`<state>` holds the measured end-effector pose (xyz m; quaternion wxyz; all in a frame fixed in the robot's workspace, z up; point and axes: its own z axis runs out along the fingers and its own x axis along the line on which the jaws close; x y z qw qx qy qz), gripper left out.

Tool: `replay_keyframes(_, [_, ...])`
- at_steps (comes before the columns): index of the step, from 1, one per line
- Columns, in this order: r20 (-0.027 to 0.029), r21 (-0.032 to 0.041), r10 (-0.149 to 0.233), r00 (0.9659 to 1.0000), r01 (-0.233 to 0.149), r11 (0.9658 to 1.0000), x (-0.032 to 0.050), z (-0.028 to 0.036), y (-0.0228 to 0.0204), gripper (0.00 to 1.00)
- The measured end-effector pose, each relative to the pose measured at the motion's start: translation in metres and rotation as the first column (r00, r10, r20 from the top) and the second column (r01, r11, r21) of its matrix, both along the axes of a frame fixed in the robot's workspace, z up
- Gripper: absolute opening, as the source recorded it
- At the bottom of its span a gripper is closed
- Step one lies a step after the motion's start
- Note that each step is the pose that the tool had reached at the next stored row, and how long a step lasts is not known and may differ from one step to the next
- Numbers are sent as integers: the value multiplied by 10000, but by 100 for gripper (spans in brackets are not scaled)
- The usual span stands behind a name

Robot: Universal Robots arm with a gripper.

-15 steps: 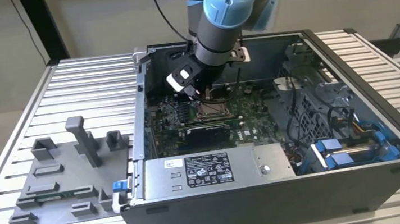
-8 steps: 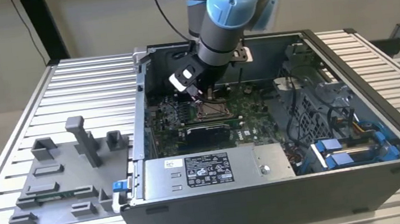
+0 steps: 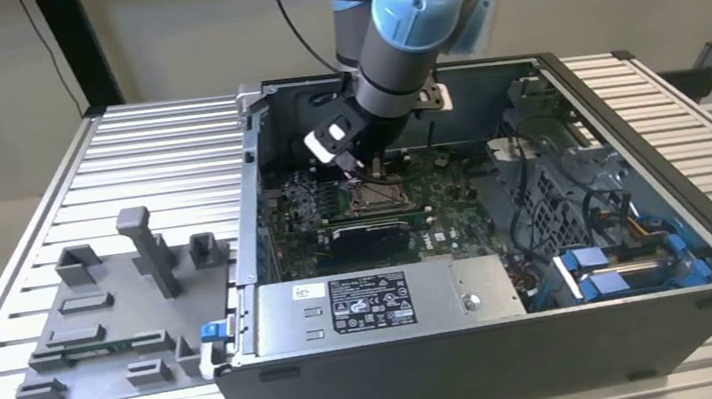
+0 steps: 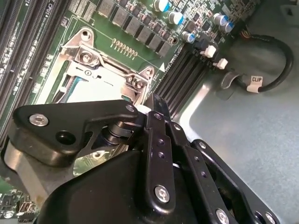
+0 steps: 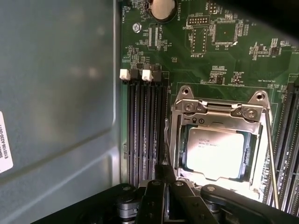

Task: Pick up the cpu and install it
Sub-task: 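Install the first cpu locking lever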

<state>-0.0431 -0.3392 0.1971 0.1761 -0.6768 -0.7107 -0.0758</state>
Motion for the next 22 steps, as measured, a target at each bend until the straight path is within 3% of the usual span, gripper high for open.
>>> replay_keyframes(8, [-11,0,0,10000,0,10000,53,-9,-1,0])
replay_keyframes(15, [-72,-2,0,10000,0,10000,84,-14,-8,0])
replay_keyframes(22, [-97,0,0,10000,0,10000,139,-19,-11,0])
